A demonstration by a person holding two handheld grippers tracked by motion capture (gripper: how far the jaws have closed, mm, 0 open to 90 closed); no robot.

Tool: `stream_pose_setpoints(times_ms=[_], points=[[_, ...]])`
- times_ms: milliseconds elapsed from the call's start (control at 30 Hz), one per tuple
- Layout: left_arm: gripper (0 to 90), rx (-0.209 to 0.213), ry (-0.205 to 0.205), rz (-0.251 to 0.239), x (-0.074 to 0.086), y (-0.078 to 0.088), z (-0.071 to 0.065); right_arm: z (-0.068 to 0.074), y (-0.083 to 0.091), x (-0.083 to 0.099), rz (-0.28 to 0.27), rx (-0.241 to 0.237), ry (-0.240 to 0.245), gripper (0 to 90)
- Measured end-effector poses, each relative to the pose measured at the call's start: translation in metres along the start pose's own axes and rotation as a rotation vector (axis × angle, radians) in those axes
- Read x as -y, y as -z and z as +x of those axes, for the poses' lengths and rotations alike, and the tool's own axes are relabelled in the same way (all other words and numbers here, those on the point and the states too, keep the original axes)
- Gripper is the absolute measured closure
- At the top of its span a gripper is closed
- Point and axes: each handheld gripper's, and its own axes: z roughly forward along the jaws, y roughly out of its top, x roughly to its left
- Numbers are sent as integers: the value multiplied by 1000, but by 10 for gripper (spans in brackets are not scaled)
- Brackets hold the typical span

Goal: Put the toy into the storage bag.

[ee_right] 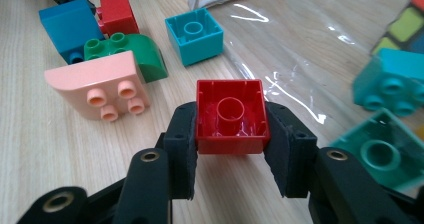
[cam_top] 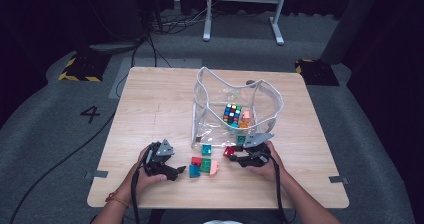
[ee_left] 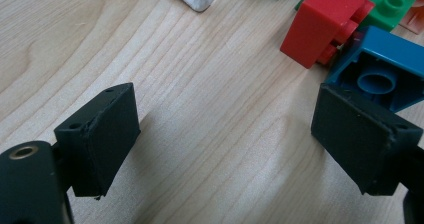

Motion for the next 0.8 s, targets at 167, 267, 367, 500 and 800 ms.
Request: stream_pose_setpoints(times_ms=[167,267,367,500,800], points=[[120,0,0,0,0,0,0,-5,18,8,-4,11,-3,591],[120,0,0,0,0,0,0,-10,30,14,-13,21,-26,592],[120,0,-1,0,0,0,0,-16,43,20,-31,40,-29,592],[120,0,-1,0,0,0,0,-23,59,28,-28,60,-40,592],[120,1,-1,0,0,0,0,-32,97,45,-43,128,-73,592]])
